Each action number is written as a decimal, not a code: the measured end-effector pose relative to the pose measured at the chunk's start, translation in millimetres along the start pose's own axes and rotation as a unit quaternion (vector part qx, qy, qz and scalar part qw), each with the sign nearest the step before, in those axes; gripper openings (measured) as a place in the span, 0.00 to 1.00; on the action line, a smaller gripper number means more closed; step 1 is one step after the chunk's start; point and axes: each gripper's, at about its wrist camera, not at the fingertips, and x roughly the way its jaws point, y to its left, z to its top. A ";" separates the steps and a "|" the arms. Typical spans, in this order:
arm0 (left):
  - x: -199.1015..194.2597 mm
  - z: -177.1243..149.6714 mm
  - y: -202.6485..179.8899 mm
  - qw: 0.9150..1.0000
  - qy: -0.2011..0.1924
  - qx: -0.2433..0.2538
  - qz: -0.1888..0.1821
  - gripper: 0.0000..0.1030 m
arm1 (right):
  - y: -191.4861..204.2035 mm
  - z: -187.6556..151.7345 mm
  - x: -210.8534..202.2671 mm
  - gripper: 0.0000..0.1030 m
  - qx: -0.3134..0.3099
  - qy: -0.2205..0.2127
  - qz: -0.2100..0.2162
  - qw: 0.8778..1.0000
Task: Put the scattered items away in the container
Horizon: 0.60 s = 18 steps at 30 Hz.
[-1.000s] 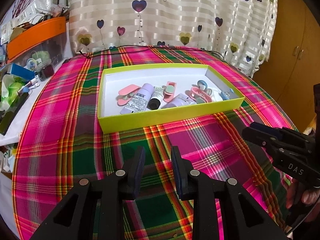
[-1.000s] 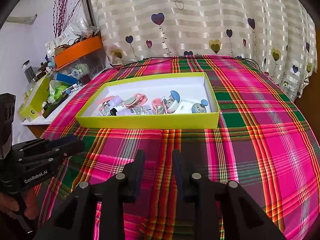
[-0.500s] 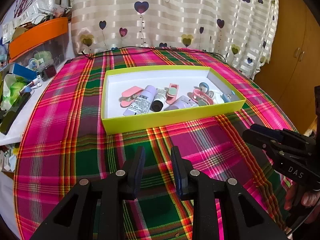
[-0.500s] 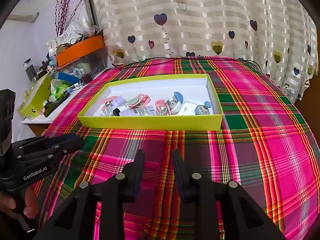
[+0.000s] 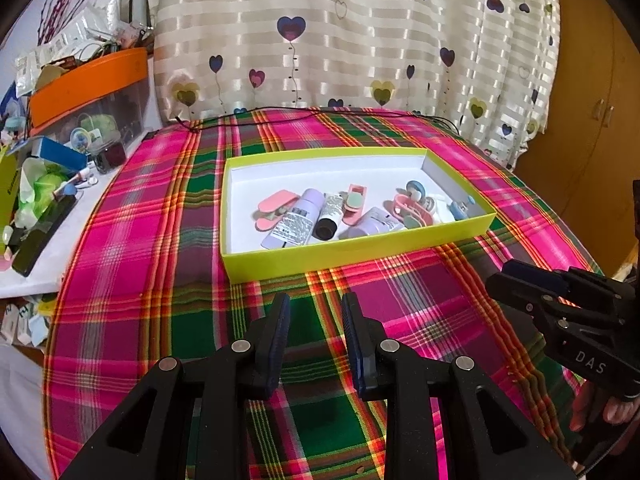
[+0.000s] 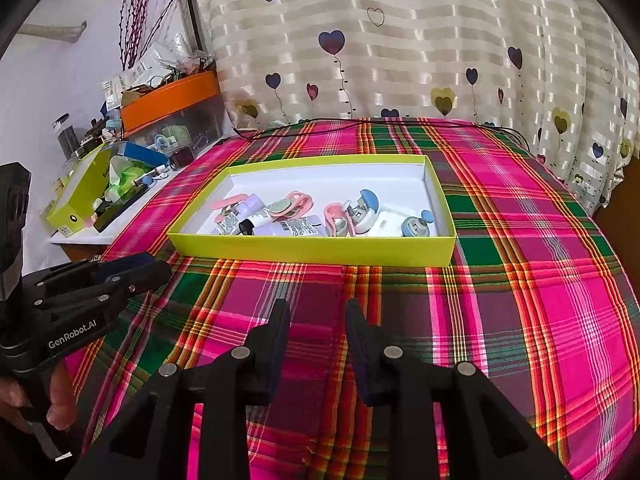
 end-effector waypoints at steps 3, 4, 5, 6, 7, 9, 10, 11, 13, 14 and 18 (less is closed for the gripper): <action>-1.1 0.6 0.0 1.000 -0.002 0.001 0.003 0.27 | -0.1 -0.1 0.1 0.28 0.000 0.000 0.001 1.000; -1.4 0.7 -0.1 1.000 -0.002 0.001 0.003 0.27 | 0.0 -0.2 0.2 0.28 -0.001 0.001 0.001 1.000; -1.4 0.9 -0.1 1.000 -0.002 0.001 0.003 0.27 | -0.1 -0.4 0.2 0.28 -0.001 0.001 0.001 1.000; -1.3 1.0 0.0 1.000 -0.002 0.000 0.003 0.27 | -0.1 -0.7 0.2 0.28 0.000 0.001 0.001 1.000; -1.0 1.1 0.2 1.000 -0.001 -0.001 0.003 0.27 | -0.2 -1.0 0.2 0.28 0.000 0.001 0.001 1.000; -0.5 1.0 -0.1 1.000 0.000 0.000 0.007 0.27 | -0.7 -1.6 0.6 0.28 0.000 0.002 0.001 1.000; -0.2 0.8 -0.4 1.000 0.000 0.001 0.010 0.27 | -0.9 -1.8 0.9 0.28 0.001 0.003 0.001 1.000; 0.2 0.6 -0.8 1.000 0.001 0.002 0.012 0.27 | -1.2 -2.1 1.4 0.28 0.001 0.003 0.002 1.000; 1.2 0.1 -1.0 1.000 0.004 0.002 0.008 0.27 | -1.2 -2.7 2.3 0.28 0.001 0.004 0.002 1.000; 1.6 -0.2 -1.0 1.000 0.005 0.001 0.006 0.27 | -1.2 -2.9 2.5 0.28 0.001 0.005 0.003 1.000; 2.3 -1.0 -4.2 1.000 0.004 0.009 0.020 0.27 | -1.1 -3.7 3.4 0.28 0.002 0.006 0.003 1.000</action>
